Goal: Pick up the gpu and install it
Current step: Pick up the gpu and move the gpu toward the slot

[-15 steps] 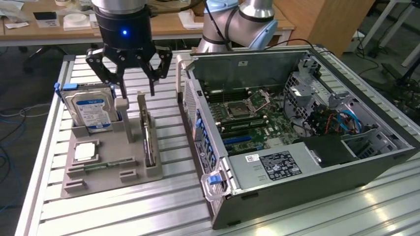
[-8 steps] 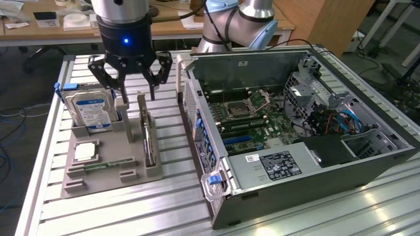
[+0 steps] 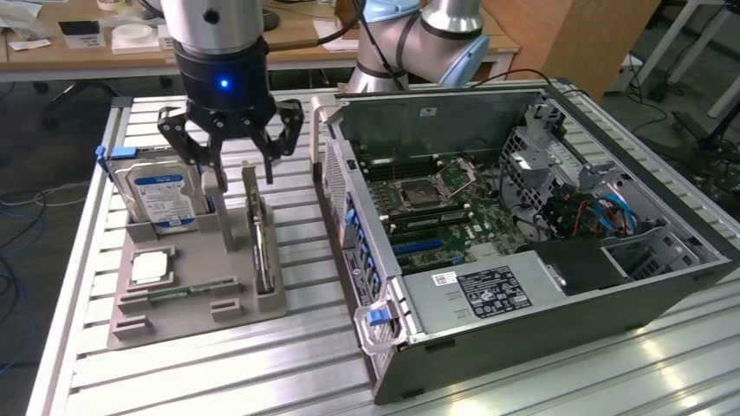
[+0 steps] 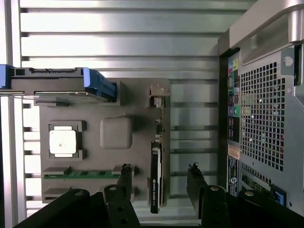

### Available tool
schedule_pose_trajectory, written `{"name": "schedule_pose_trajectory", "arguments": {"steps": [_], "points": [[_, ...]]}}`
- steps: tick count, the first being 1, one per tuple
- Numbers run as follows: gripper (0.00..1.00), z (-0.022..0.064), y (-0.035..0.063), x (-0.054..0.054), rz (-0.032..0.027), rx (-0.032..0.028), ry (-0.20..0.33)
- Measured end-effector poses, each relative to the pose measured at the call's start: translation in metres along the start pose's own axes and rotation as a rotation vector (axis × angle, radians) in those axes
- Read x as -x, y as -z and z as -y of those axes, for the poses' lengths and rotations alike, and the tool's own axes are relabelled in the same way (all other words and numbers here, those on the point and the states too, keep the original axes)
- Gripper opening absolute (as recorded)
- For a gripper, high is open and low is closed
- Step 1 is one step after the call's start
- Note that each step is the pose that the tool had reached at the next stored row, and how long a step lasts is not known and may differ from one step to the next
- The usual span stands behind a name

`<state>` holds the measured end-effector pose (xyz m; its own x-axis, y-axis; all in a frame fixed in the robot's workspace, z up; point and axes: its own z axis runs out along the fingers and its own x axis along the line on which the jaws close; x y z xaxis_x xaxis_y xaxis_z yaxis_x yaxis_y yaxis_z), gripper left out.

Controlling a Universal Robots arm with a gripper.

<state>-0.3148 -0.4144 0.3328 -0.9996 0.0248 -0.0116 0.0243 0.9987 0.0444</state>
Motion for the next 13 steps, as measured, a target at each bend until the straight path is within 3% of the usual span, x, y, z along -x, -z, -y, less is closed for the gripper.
{"name": "schedule_pose_trajectory", "arguments": {"steps": [6,13], "points": [[0.59,0.008,-0.0023,0.0002,0.0002,0.0,0.0],[0.59,0.0095,-0.0056,0.0003,0.0003,0.0001,-0.001]]}}
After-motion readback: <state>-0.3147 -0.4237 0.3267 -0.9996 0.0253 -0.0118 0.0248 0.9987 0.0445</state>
